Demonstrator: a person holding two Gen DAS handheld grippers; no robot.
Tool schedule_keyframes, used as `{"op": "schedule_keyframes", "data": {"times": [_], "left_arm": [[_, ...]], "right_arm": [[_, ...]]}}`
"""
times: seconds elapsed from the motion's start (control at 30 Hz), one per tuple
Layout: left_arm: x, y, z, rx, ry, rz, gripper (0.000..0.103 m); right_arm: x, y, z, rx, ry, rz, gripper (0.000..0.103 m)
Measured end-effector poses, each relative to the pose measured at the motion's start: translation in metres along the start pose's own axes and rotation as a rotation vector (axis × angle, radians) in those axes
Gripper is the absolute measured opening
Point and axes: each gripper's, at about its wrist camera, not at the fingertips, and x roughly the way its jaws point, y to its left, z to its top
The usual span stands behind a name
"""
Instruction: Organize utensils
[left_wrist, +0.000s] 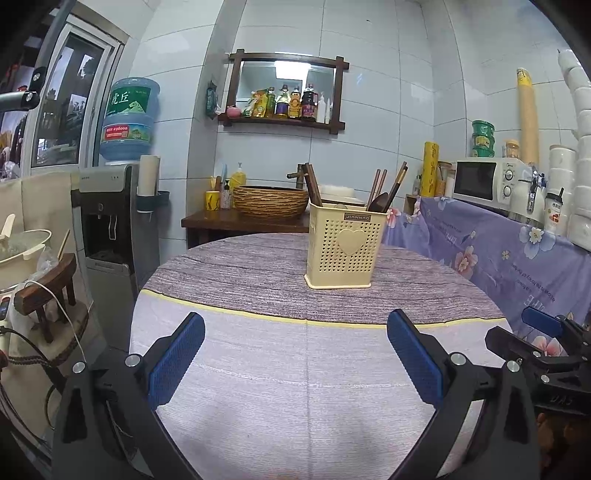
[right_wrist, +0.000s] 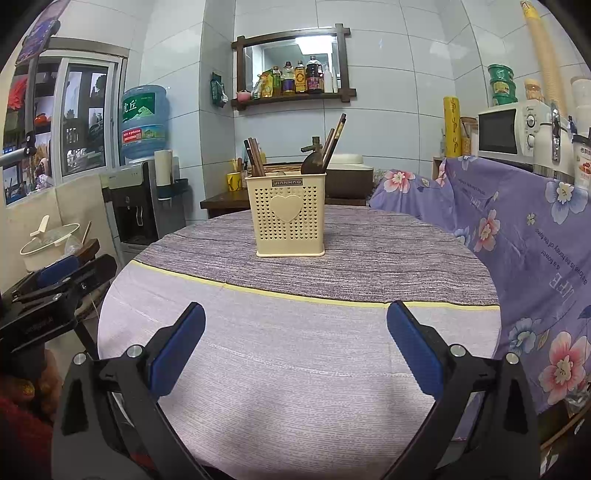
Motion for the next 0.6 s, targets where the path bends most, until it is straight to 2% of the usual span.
{"op": "schedule_keyframes", "data": {"times": [0.6], "left_arm": [[0.0025, 0.0015, -0.0005, -0.015, 0.016, -0.003, 0.098]], "right_arm": [[0.0031, -0.0004, -0.0016, 0.003, 0.009, -0.002, 0.097]]}}
